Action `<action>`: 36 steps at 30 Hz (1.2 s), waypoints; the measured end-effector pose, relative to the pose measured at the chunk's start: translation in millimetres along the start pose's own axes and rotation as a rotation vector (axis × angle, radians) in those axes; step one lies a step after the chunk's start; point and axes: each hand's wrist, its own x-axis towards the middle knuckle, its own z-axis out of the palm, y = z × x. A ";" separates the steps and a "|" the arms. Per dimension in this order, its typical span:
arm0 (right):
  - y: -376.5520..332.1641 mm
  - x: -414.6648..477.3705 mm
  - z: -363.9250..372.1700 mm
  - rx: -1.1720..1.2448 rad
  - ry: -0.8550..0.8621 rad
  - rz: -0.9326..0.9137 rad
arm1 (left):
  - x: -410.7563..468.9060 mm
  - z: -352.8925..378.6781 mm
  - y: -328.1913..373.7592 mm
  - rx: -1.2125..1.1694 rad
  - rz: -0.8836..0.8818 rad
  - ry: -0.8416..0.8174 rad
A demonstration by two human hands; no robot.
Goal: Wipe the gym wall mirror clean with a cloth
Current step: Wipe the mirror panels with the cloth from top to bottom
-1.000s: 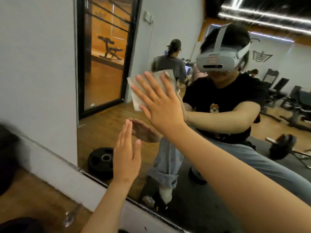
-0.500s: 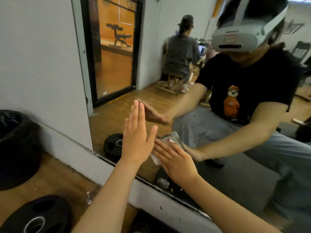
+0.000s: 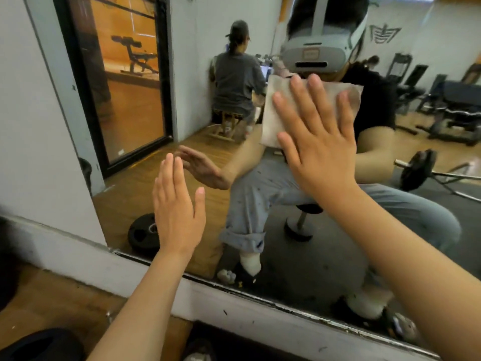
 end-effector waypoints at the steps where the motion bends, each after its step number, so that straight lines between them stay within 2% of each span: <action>1: -1.0 -1.9 1.0 -0.011 0.005 0.010 | -0.2 1.6 6.7 -0.007 0.027 0.012; 5: -21.6 -40.4 17.7 -0.014 -0.037 -0.018 | -2.5 15.7 26.0 -0.002 0.192 0.011; 9: -42.2 -126.1 40.4 0.026 -0.168 -0.210 | -5.1 30.6 37.1 0.088 0.299 0.053; 15: -21.5 -223.1 46.0 0.024 -0.268 -0.321 | -14.9 52.5 56.7 0.185 0.472 0.040; 20: 33.3 -215.5 21.8 0.003 -0.158 -0.135 | -15.6 60.5 60.9 0.124 0.452 0.024; 23: 82.5 -175.4 -1.1 -0.070 -0.045 -0.015 | -17.0 59.9 63.8 0.110 0.441 0.029; 27: 119.7 -116.1 -29.4 -0.083 0.016 0.130 | -21.8 54.5 76.4 0.085 0.398 0.059; 32: 117.4 -104.2 -30.0 -0.113 0.027 0.150 | -23.3 50.1 107.8 0.071 0.445 0.125; 36: 103.6 -137.5 -14.0 -0.069 -0.003 0.067 | -34.1 62.1 126.1 0.116 0.564 0.073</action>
